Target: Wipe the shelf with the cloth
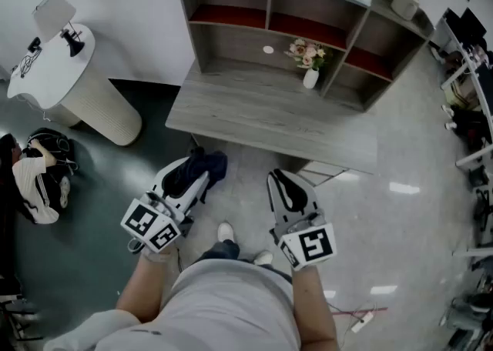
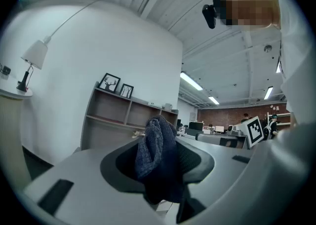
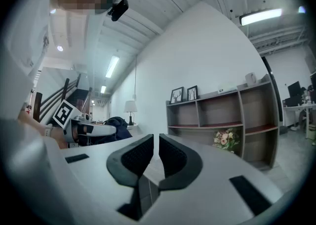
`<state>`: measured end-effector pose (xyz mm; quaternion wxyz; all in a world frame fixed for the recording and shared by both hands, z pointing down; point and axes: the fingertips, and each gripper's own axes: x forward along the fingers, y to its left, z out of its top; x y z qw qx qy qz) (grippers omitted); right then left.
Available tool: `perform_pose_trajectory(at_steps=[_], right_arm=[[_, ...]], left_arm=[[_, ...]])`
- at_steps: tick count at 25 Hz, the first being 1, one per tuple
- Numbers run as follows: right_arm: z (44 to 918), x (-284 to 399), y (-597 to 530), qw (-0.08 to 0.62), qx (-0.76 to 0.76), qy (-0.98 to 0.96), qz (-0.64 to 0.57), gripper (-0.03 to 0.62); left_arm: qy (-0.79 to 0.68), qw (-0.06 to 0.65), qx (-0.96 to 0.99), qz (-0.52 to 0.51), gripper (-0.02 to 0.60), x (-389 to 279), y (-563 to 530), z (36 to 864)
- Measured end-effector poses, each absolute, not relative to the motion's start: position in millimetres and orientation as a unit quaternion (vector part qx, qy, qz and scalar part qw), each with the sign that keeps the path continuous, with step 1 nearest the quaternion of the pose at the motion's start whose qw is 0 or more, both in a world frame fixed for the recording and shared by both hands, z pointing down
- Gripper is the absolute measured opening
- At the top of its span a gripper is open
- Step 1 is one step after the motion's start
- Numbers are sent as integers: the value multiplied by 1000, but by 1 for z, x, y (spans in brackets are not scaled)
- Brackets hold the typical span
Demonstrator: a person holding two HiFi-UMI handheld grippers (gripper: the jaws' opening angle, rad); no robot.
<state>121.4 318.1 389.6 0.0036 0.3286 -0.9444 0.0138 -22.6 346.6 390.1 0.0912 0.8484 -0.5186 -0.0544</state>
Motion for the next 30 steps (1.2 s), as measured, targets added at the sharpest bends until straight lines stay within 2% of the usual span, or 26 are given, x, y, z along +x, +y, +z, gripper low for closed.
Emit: perform_pose_trajectory(at_steps=[13, 30], right_arm=[[394, 61, 291, -15, 339, -940, 32, 43], [427, 53, 196, -24, 373, -922, 98, 43]], left_arm=[[-503, 107, 856, -60, 164, -84, 314, 405], [-520, 138, 842, -52, 164, -122, 235, 430]])
